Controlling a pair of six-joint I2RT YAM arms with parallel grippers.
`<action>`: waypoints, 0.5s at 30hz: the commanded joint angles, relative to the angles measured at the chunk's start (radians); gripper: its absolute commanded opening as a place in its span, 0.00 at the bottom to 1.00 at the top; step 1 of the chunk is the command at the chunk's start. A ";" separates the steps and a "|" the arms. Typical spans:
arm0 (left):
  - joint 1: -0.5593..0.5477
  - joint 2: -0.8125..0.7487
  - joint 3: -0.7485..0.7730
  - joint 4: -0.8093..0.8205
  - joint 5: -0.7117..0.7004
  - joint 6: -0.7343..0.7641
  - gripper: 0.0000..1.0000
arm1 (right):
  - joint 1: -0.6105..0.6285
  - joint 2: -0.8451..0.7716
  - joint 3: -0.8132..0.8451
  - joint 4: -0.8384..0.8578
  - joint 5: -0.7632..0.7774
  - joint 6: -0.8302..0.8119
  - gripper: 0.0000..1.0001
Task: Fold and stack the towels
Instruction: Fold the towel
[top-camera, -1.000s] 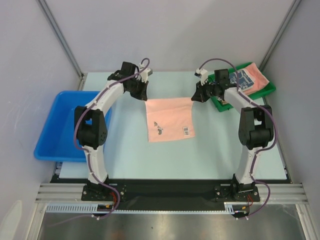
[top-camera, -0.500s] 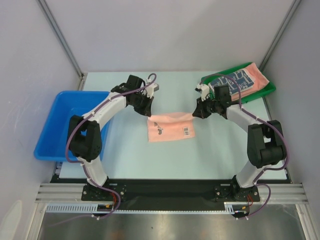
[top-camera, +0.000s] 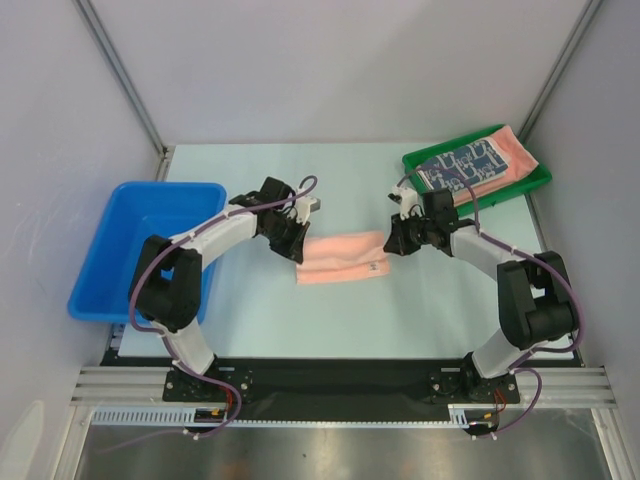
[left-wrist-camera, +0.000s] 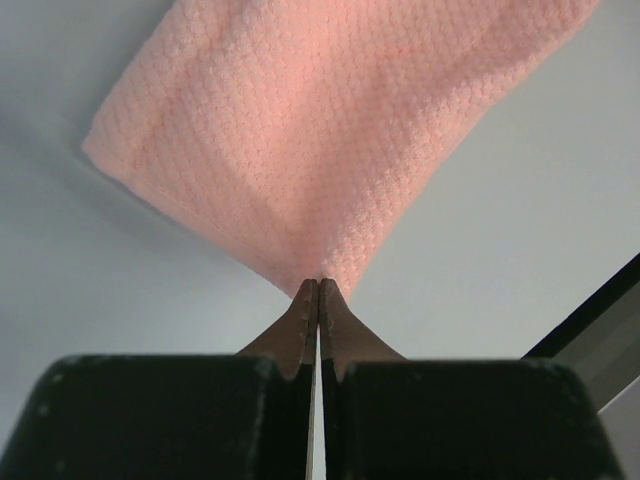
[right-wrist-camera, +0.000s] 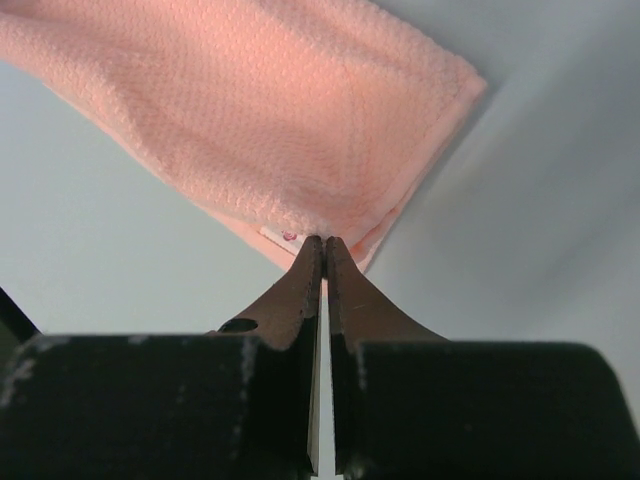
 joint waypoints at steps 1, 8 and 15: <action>-0.014 -0.059 -0.021 0.037 0.018 -0.019 0.00 | 0.021 -0.064 -0.034 0.044 0.031 0.042 0.00; -0.031 -0.057 -0.069 0.043 0.004 -0.021 0.00 | 0.025 -0.076 -0.062 0.015 0.067 0.066 0.01; -0.048 -0.053 -0.109 0.038 -0.005 -0.010 0.00 | 0.025 -0.052 -0.083 -0.001 0.086 0.109 0.07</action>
